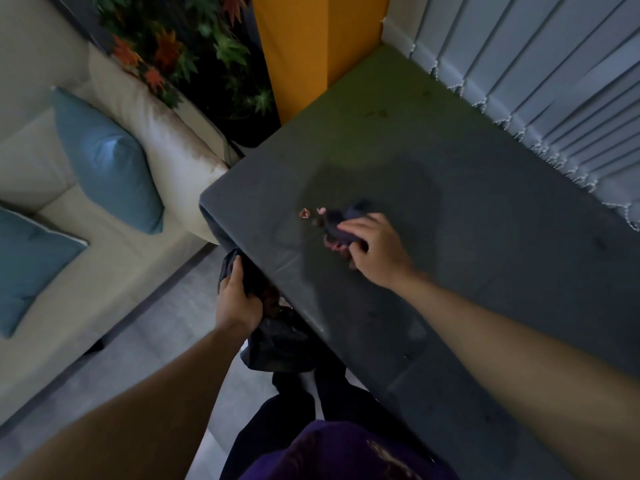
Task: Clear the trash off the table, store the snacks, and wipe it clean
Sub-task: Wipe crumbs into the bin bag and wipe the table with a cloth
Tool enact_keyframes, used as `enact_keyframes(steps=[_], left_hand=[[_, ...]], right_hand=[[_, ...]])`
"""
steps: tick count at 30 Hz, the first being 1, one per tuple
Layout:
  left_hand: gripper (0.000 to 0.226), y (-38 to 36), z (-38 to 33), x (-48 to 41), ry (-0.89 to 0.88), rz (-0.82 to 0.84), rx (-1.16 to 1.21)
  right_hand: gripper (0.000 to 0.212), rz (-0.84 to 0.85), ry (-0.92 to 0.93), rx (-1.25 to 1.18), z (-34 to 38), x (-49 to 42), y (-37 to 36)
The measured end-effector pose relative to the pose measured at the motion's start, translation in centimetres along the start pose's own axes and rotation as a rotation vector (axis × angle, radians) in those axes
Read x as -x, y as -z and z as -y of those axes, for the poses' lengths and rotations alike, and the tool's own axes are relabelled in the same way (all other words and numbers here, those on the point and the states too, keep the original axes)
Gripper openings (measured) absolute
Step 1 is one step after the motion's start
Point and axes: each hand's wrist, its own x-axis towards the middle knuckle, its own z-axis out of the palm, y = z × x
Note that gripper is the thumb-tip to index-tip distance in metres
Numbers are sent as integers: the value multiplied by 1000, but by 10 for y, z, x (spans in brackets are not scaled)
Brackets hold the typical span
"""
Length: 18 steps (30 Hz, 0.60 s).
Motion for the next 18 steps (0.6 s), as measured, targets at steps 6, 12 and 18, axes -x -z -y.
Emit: enact_keyframes(steps=[6, 12, 18], left_hand=[[93, 5, 2, 2, -8, 6, -13], [90, 15, 6, 5, -13, 11, -32], [89, 23, 11, 4, -33, 28, -38]], right_hand=[[44, -267, -408, 67, 0, -19, -2], [35, -144, -283, 47, 21, -42, -7], [41, 90, -120, 39, 45, -60, -35]])
